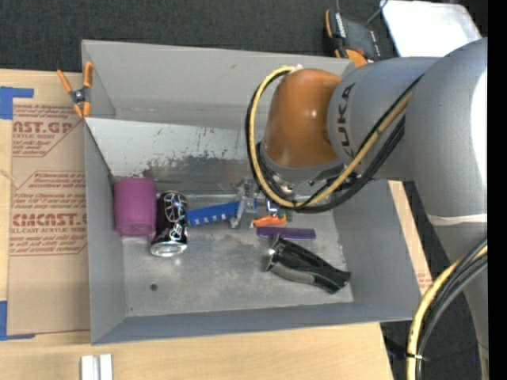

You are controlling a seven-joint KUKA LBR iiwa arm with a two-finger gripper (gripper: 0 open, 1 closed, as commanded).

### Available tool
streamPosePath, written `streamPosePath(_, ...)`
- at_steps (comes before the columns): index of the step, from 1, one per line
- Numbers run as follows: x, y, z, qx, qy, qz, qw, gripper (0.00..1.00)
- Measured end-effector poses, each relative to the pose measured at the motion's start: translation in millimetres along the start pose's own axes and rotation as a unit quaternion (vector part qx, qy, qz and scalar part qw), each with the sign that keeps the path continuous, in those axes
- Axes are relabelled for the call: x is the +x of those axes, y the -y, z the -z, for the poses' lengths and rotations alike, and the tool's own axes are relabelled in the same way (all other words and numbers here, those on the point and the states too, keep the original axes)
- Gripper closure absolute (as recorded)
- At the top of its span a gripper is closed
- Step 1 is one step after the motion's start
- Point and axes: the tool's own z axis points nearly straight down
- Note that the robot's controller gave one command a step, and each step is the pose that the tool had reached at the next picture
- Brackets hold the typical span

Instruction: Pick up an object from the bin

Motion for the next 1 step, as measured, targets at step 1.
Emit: streamPosePath(1, 1.1, -11.9, -45.7, 0.000, -0.0020, 0.086, 0.9963, 1.00)
